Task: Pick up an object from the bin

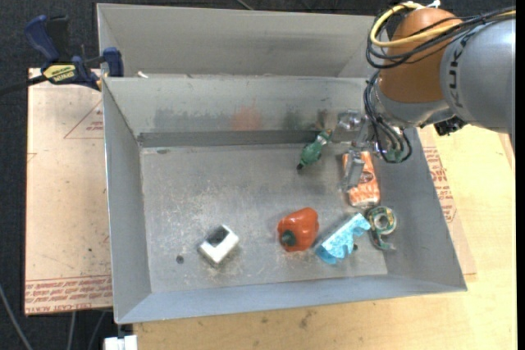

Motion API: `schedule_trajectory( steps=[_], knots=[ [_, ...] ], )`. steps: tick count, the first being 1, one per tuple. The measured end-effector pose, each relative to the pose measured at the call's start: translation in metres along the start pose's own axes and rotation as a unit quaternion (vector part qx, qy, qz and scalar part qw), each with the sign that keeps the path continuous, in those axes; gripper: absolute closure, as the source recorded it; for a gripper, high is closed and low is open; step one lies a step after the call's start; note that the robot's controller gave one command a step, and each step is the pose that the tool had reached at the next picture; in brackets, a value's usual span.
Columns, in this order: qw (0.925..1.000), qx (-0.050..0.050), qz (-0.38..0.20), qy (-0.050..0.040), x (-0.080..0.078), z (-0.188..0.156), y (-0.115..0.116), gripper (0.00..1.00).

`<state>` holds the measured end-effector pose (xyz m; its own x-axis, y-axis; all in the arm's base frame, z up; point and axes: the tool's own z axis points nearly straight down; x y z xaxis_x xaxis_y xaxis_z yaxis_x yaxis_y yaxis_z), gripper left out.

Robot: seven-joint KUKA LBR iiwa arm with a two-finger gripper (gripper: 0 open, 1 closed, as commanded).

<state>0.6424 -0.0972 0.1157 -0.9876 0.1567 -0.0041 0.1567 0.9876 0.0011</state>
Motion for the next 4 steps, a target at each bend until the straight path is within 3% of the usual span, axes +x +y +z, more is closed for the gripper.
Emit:
schedule_trajectory(
  steps=[1,2,3,4],
  knots=[
    [0.9984,0.001,-0.056,0.0004,-0.007,0.008,0.000,0.00],
    [0.9731,0.000,-0.231,-0.0001,-0.011,0.027,0.008,0.00],
    [0.9649,0.000,-0.263,-0.0001,-0.010,0.031,0.009,0.00],
    [0.9343,-0.002,-0.356,0.0049,0.006,-0.011,0.017,0.00]
  ],
)
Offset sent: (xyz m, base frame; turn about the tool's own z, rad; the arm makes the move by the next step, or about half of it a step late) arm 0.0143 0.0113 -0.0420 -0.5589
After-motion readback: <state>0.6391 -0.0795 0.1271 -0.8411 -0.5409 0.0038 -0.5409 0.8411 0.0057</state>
